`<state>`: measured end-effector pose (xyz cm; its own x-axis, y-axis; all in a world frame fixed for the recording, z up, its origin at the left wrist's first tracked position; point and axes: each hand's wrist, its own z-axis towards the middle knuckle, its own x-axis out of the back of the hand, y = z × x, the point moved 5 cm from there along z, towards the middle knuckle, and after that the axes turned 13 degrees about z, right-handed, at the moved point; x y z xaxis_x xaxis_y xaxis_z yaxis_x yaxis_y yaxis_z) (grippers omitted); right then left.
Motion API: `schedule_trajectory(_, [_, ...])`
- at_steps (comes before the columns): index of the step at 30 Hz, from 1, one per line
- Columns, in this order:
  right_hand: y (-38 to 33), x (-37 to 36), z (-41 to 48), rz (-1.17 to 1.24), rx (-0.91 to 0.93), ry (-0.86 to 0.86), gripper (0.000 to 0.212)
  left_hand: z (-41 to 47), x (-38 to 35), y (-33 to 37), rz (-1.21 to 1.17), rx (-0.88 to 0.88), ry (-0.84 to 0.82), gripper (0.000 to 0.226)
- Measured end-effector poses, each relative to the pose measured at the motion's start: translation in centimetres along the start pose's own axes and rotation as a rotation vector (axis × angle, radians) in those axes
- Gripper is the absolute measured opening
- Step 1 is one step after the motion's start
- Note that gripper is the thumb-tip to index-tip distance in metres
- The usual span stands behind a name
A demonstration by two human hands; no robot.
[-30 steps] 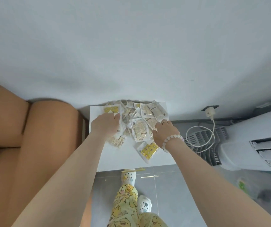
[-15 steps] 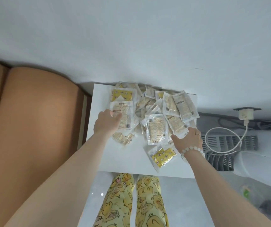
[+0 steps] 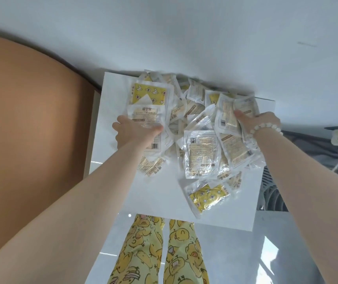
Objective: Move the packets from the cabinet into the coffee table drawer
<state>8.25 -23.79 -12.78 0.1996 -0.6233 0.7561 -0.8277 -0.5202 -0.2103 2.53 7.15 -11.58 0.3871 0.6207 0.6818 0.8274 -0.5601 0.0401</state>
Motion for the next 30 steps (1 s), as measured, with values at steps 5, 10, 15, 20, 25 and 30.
schedule_trajectory(5, [-0.1, 0.0, -0.2, -0.201, 0.077, -0.044, 0.107, -0.3, -0.1, 0.0, 0.047, 0.003, 0.061, 0.101])
schedule_trajectory(10, [-1.7, -0.4, 0.3, -0.182, 0.259, -0.152, 0.106, -0.9, 0.5, 0.3, 0.128, -0.016, 0.215, 0.108])
schedule_trajectory(15, [-2.6, -0.6, 0.7, -0.154, 0.273, -0.227, 0.118, -1.1, 0.2, 0.7, -0.006, -0.005, 0.180, 0.110])
schedule_trajectory(20, [-3.8, -1.0, -0.4, -0.299, 0.438, -0.172, 0.102, -1.6, -0.1, 1.2, -0.016, -0.031, 0.167, 0.088])
schedule_trajectory(25, [-3.9, -0.3, -1.8, -0.438, 0.479, -0.081, 0.099, -1.6, 0.1, 1.4, -0.019, -0.026, 0.131, 0.078])
schedule_trajectory(30, [-3.5, -0.1, -3.1, -0.405, 0.473, -0.106, 0.084, -2.3, -0.6, 1.3, -0.002, -0.053, 0.139, 0.077])
